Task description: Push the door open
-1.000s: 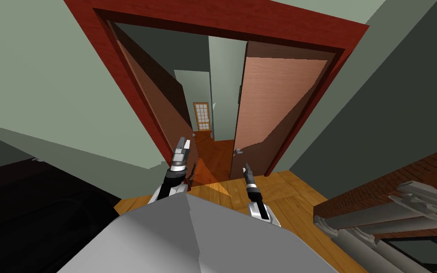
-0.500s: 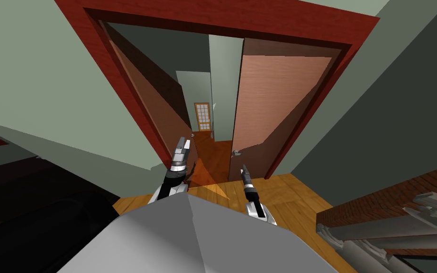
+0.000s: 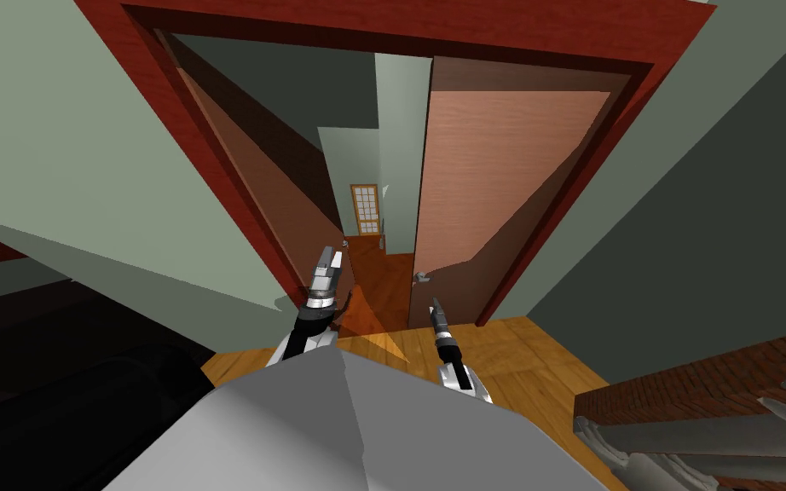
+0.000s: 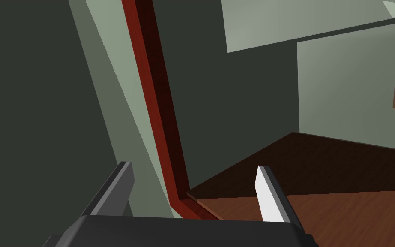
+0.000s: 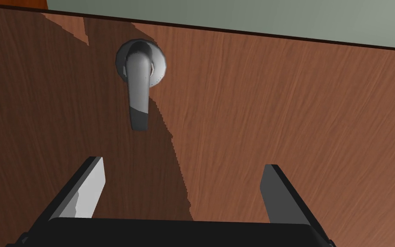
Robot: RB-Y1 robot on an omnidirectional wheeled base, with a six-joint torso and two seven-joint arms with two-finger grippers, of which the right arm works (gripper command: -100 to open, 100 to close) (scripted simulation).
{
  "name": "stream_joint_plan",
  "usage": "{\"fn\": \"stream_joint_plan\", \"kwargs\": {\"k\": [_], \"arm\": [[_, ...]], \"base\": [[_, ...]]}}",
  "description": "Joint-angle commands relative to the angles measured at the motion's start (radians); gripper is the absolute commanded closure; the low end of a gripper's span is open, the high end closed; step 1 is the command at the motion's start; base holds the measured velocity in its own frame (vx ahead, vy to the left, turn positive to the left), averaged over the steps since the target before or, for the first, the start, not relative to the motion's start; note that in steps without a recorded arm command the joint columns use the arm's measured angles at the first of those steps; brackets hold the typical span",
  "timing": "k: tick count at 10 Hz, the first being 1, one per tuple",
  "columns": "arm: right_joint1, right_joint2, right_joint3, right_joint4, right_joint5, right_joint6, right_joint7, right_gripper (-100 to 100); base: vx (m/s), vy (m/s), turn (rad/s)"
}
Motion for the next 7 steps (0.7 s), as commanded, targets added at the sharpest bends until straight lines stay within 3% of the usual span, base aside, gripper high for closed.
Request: {"fn": "stream_joint_plan", "kwargs": {"k": [1, 7], "arm": [[-0.019, 0.008, 0.003, 0.042, -0.001, -0.007, 0.003, -100], [-0.073, 0.041, 0.019, 0.172, -0.005, -0.023, 0.008, -100]], "base": [[0.054, -0.101, 0.037], [0.068, -0.104, 0.041]]}}
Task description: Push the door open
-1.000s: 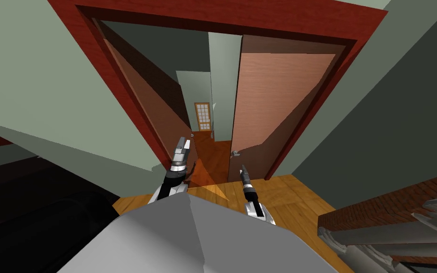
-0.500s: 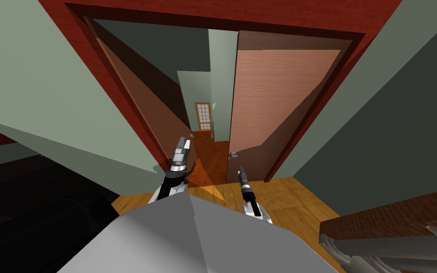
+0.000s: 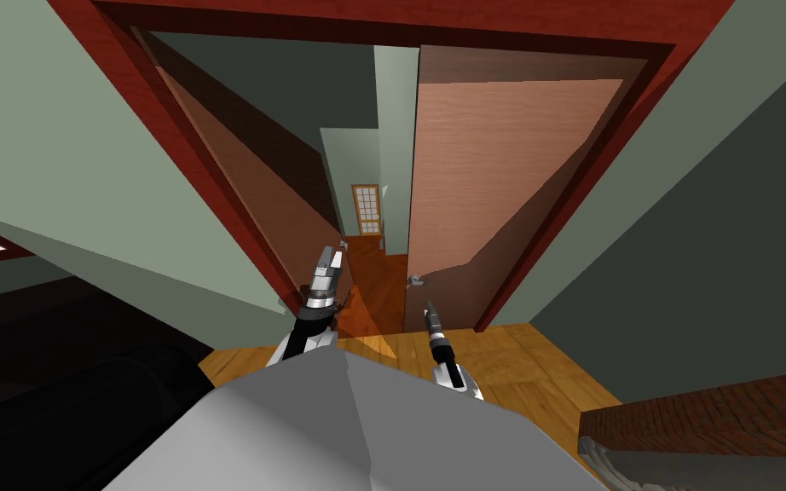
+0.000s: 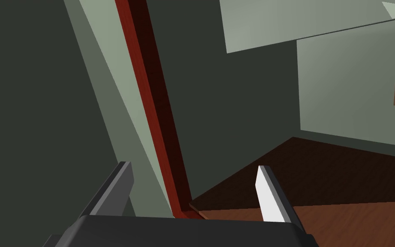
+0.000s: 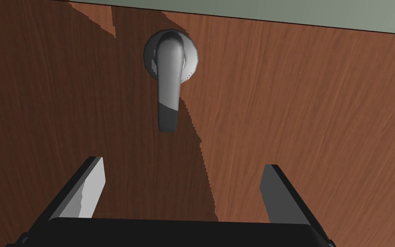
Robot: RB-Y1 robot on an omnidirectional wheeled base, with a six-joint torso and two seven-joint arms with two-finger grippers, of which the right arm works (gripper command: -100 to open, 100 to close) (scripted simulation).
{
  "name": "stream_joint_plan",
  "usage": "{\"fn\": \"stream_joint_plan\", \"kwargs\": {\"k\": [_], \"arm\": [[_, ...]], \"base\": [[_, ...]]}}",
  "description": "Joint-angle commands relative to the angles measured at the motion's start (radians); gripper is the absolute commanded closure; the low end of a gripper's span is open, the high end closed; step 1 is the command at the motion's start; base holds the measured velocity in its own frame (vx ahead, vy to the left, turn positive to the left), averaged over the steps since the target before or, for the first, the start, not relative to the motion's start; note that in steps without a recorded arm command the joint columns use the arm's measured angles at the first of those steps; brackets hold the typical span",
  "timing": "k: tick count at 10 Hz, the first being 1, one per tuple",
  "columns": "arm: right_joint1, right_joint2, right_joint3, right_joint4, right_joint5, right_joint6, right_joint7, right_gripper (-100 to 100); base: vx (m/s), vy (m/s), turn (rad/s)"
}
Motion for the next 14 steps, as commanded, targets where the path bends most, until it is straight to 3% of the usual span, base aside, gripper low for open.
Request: {"fn": "stream_joint_plan", "kwargs": {"k": [1, 3, 5, 6, 10, 12, 14], "arm": [[-0.014, 0.014, 0.008, 0.036, 0.0, 0.0, 0.002, -100], [-0.026, 0.025, 0.012, 0.065, -0.001, -0.004, 0.003, -100], [-0.02, 0.022, 0.013, 0.051, 0.0, 0.003, 0.002, -100], [-0.022, -0.01, 0.009, 0.056, -0.002, 0.002, 0.003, -100], [-0.027, -0.032, 0.002, 0.061, -0.006, 0.004, 0.004, -100], [-0.03, -0.022, -0.003, 0.064, -0.009, 0.004, 0.004, -100], [-0.032, 0.007, -0.007, 0.066, -0.011, 0.005, 0.005, -100]], "base": [[0.102, -0.118, 0.057], [0.087, -0.101, 0.035], [0.03, -0.041, 0.008], [0.104, 0.044, 0.03], [0.185, 0.04, 0.024], [0.195, 0.066, 0.022], [0.17, 0.069, 0.027]]}}
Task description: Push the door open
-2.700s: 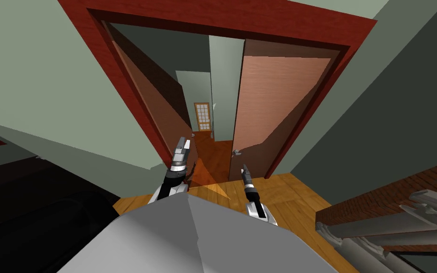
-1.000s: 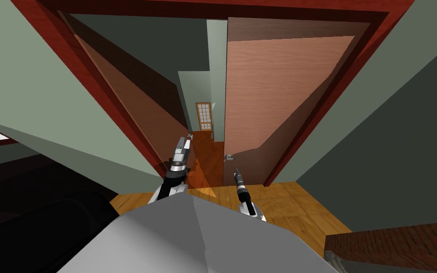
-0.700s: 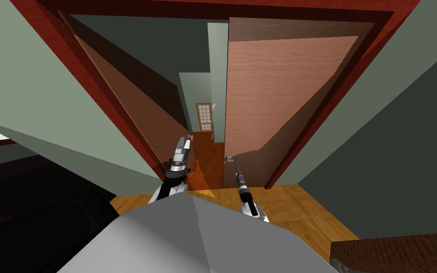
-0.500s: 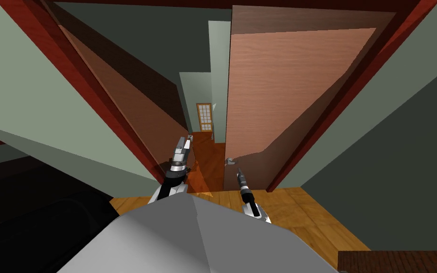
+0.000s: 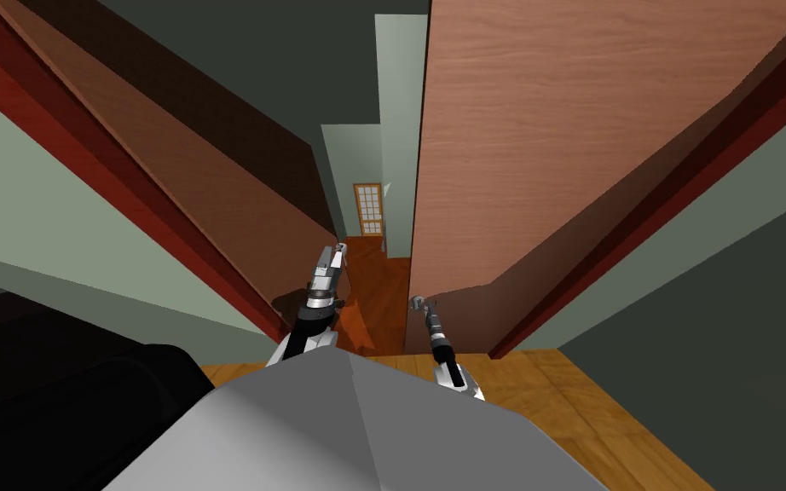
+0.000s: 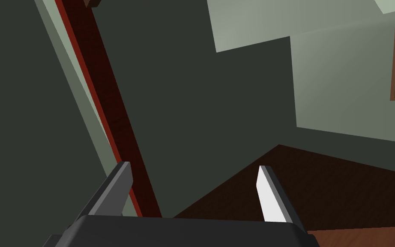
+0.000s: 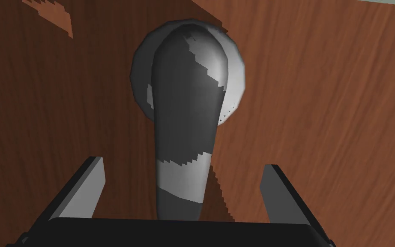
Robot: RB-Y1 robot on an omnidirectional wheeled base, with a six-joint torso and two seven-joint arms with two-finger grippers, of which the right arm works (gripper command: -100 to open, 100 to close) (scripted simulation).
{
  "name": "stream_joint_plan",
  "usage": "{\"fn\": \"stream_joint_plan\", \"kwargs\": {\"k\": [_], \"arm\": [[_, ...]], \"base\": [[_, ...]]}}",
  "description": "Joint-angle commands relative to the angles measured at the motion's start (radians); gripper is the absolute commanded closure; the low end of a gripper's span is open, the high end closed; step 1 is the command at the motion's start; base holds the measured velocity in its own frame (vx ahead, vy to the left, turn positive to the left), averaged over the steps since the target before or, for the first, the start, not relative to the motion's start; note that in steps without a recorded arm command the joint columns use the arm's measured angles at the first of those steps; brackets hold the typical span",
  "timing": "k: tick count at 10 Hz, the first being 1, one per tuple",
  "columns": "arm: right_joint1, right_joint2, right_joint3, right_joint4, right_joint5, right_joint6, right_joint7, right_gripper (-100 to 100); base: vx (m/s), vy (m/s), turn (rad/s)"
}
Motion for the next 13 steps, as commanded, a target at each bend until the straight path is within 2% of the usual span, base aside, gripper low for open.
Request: {"fn": "stream_joint_plan", "kwargs": {"k": [1, 2, 3, 8, 9, 13], "arm": [[-0.009, 0.029, -0.005, 0.019, -0.003, -0.008, 0.003, -100], [0.005, 0.016, 0.0, -0.008, 0.0, 0.005, 0.0, -100], [0.005, 0.016, 0.0, -0.008, 0.0, 0.005, 0.0, 100], [0.005, 0.016, 0.0, -0.008, 0.0, 0.005, 0.0, 100], [0.007, 0.004, -0.012, -0.006, -0.005, 0.006, 0.004, 100], [0.007, -0.009, -0.027, -0.005, -0.013, 0.005, 0.01, 100]], "base": [[0.156, 0.058, 0.017], [0.063, 0.027, 0.002], [-0.008, -0.002, -0.003], [-0.011, -0.005, 0.002], [0.094, 0.055, -0.029], [0.127, 0.054, -0.023]]}}
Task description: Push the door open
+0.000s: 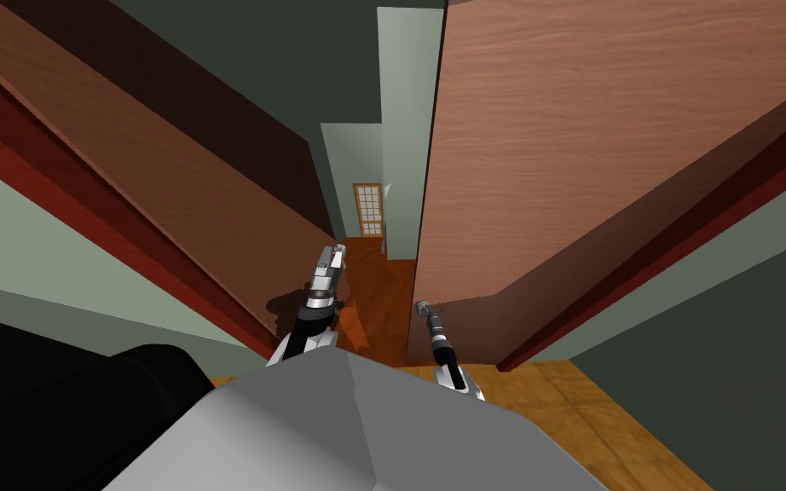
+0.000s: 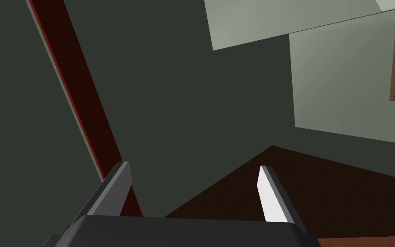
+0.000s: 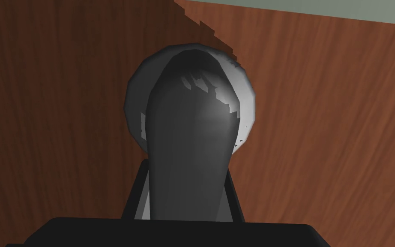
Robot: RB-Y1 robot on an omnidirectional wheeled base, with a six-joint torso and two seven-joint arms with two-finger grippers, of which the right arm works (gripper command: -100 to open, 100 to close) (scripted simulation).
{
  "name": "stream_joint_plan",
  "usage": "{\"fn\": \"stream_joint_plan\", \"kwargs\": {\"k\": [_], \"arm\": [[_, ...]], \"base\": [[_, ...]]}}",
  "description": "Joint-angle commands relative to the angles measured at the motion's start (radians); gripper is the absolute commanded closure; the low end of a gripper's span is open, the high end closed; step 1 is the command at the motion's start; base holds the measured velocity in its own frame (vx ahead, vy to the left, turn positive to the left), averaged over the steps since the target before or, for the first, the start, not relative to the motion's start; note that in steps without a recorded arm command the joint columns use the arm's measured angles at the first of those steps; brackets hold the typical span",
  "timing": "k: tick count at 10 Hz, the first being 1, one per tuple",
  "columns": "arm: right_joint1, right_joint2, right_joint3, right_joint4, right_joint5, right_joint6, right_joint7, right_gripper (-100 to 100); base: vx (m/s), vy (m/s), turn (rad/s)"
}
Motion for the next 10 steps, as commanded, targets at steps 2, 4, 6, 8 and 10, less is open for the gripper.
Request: {"fn": "stream_joint_plan", "kwargs": {"k": [2, 4, 6, 8, 10], "arm": [[-0.005, -0.025, -0.031, -0.007, -0.015, 0.001, 0.007, 100], [-0.005, -0.025, -0.031, -0.007, -0.015, 0.001, 0.007, 100], [-0.004, -0.035, -0.049, -0.007, -0.024, -0.001, 0.014, 100], [-0.004, -0.041, -0.063, -0.005, -0.031, -0.002, 0.018, 100], [-0.004, -0.048, -0.084, -0.006, -0.041, -0.003, 0.025, 100]], "base": [[0.155, 0.091, -0.037], [0.088, 0.046, -0.023], [0.109, 0.068, -0.064], [0.092, 0.078, -0.033], [0.087, 0.049, -0.028]]}}
